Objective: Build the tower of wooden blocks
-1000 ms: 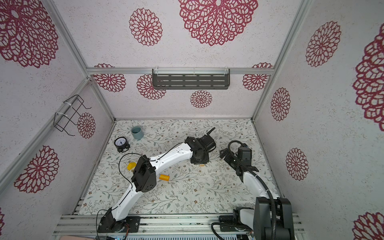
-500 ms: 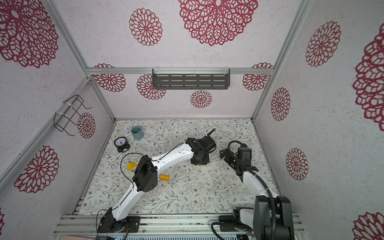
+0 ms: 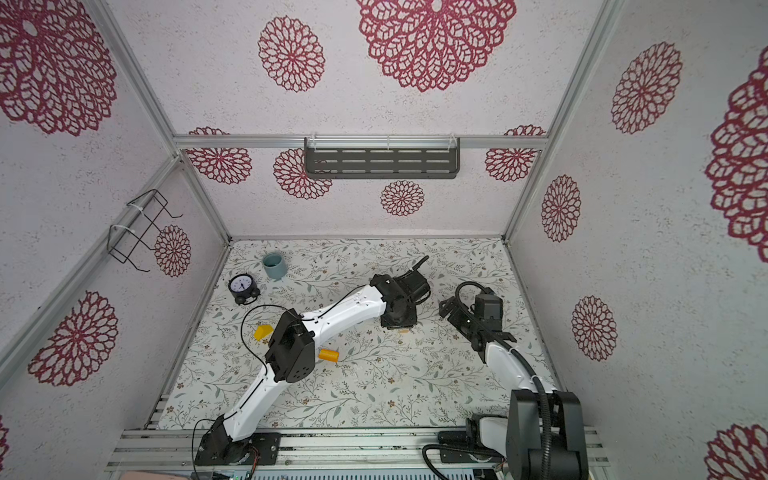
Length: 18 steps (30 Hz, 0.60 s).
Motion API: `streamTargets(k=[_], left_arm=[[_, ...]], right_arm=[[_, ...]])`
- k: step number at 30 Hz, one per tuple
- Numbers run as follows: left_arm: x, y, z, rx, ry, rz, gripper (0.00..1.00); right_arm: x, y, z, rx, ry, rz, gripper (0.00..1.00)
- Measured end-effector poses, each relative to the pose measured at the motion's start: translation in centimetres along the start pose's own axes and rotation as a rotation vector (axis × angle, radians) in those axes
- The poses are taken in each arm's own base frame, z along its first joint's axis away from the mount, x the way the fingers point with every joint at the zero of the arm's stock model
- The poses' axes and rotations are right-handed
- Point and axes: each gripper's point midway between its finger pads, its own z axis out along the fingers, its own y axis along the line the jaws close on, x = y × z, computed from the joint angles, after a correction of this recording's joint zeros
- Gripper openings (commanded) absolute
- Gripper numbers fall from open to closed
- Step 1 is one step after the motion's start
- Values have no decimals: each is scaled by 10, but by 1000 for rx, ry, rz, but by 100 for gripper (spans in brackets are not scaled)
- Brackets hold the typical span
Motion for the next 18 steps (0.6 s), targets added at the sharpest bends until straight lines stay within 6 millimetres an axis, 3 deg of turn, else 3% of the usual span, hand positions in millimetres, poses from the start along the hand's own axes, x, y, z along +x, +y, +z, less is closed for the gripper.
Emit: streamTargets(k=[18], left_arm=[[-5, -4, 2, 16, -5, 1, 33]], right_arm=[[-1, 1, 0, -4, -3, -1, 99]])
